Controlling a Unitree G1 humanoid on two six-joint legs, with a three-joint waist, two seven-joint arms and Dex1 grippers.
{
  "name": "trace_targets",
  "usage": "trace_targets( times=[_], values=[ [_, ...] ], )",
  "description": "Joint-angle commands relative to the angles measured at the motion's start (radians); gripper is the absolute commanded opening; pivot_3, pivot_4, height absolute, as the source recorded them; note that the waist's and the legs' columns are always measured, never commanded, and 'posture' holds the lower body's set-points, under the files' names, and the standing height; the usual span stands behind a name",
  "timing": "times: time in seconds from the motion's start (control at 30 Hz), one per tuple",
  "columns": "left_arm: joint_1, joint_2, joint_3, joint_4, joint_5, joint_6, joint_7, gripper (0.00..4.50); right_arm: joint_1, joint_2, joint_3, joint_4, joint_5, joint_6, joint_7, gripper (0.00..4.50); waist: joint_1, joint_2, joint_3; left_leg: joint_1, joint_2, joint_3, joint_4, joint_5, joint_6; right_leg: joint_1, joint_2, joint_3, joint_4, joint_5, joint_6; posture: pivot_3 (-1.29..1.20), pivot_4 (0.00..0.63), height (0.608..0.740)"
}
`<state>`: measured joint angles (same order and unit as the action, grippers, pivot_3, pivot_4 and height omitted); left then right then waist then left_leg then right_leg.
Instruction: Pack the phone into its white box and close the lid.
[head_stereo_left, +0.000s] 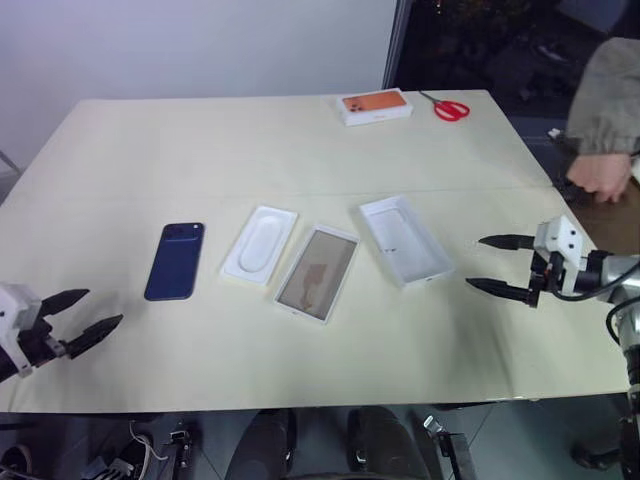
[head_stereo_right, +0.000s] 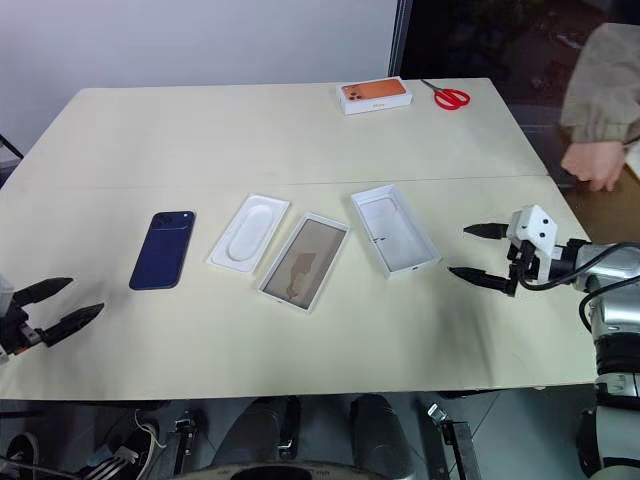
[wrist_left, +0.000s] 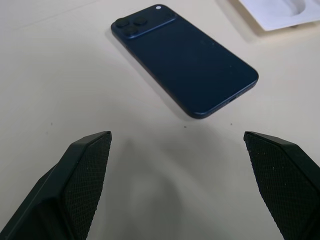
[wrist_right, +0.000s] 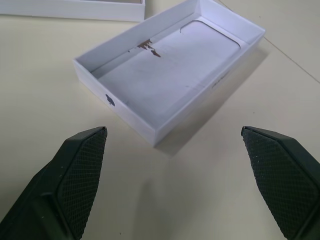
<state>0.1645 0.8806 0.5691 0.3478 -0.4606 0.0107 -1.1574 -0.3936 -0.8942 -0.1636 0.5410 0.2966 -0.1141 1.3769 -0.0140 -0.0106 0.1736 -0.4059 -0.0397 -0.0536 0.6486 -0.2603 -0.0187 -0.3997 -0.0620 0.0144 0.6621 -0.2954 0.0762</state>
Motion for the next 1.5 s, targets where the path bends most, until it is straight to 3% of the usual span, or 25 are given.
trace_targets(
  times=[0.03, 1.0, 1.07, 1.2, 1.37, 1.5],
  values=[
    [-0.015, 0.03, 0.043, 0.026, -0.005, -0.036, -0.014, 4.46, -0.007, -0.034, -0.031, -0.006, 0.007, -0.017, 0.002, 4.5, 0.0, 0.0, 0.0, 0.0, 0.0, 0.0, 0.0, 0.0, 0.0, 0.0, 0.0, 0.0, 0.0, 0.0, 0.0, 0.0, 0.15, 0.74],
    [-0.055, -0.008, 0.034, -0.013, -0.05, -0.009, -0.03, 4.46, -0.037, -0.017, 0.003, -0.016, -0.009, -0.017, -0.012, 4.5, 0.0, 0.0, 0.0, 0.0, 0.0, 0.0, 0.0, 0.0, 0.0, 0.0, 0.0, 0.0, 0.0, 0.0, 0.0, 0.0, 0.15, 0.74],
    [-0.057, 0.01, 0.009, -0.043, -0.072, 0.105, -0.026, 4.46, -0.04, -0.008, 0.001, -0.038, -0.001, -0.003, -0.023, 4.5, 0.0, 0.0, 0.0, 0.0, 0.0, 0.0, 0.0, 0.0, 0.0, 0.0, 0.0, 0.0, 0.0, 0.0, 0.0, 0.0, 0.15, 0.74],
    [-0.176, 0.031, -0.049, -0.177, -0.19, 0.508, 0.108, 4.46, -0.071, 0.045, 0.022, -0.162, 0.028, 0.074, -0.074, 4.5, 0.002, 0.0, 0.0, 0.0, 0.0, 0.0, 0.0, 0.0, 0.0, 0.0, 0.0, 0.0, 0.001, 0.0, 0.0, 0.0, 0.15, 0.74],
    [-0.383, -0.089, -0.137, -0.384, -0.277, 0.723, 0.331, 4.46, -0.128, 0.152, 0.086, -0.343, 0.011, 0.21, -0.2, 4.5, 0.003, 0.0, 0.0, -0.001, 0.0, 0.0, 0.002, 0.0, 0.0, 0.0, 0.0, 0.0, 0.002, 0.0, 0.001, 0.0, 0.15, 0.74],
    [-0.574, -0.218, -0.261, -0.321, -0.2, 0.768, 0.493, 4.46, -0.187, 0.25, 0.173, -0.502, -0.02, 0.288, -0.301, 4.5, 0.002, 0.0, -0.001, -0.002, -0.001, 0.0, 0.003, 0.001, -0.001, -0.002, 0.001, 0.0, 0.004, 0.0, 0.001, 0.0, 0.15, 0.74]
  ],
)
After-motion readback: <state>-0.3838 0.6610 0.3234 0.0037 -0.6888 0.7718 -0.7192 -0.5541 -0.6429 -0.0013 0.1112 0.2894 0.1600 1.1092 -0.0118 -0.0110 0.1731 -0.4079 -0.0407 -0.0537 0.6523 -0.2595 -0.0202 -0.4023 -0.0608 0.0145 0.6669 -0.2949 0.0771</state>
